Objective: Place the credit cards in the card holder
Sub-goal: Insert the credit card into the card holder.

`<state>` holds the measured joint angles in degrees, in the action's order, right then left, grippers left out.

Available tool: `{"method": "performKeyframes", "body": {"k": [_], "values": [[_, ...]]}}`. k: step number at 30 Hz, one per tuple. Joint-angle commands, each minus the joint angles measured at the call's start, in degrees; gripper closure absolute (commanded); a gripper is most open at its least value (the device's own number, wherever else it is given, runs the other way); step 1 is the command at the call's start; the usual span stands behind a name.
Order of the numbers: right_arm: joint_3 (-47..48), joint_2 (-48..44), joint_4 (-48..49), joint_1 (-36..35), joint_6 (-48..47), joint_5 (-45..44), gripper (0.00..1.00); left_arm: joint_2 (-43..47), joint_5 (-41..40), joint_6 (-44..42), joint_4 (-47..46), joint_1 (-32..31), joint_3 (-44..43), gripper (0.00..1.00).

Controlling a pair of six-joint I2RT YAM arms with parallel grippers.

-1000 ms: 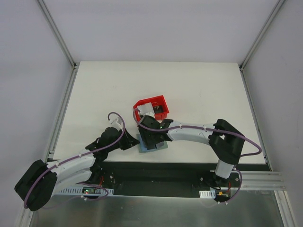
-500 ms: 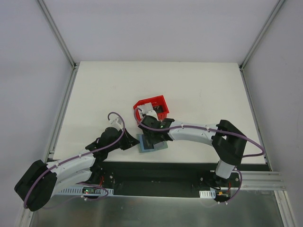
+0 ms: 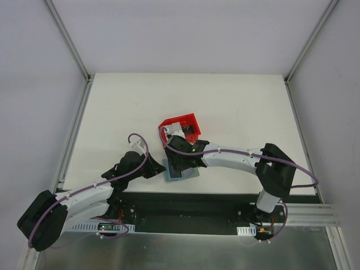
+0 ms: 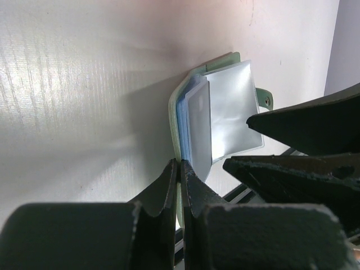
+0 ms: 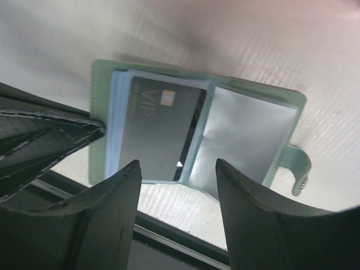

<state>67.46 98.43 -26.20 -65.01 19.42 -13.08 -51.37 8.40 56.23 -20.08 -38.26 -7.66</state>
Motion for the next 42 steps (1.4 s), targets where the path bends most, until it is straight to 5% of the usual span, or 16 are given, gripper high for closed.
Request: {"method": "performKeyframes", "body": {"k": [1,19,42], "values": [[2.76,0.79,2.81,-0.38,0.44,4.29,0.41,0.05,-0.93,-0.33,-0.14,-0.24,-0.07,1.00],[3.38,4.66,4.31,-0.47,0.79,6.67,0.40,-0.04,-0.67,-0.24,-0.49,-0.24,0.01,1.00],[6.45,2.99,-8.25,-2.13,-1.32,-7.83,0.42,0.84,-0.67,-0.33,-0.14,-0.24,0.37,1.00]]}}
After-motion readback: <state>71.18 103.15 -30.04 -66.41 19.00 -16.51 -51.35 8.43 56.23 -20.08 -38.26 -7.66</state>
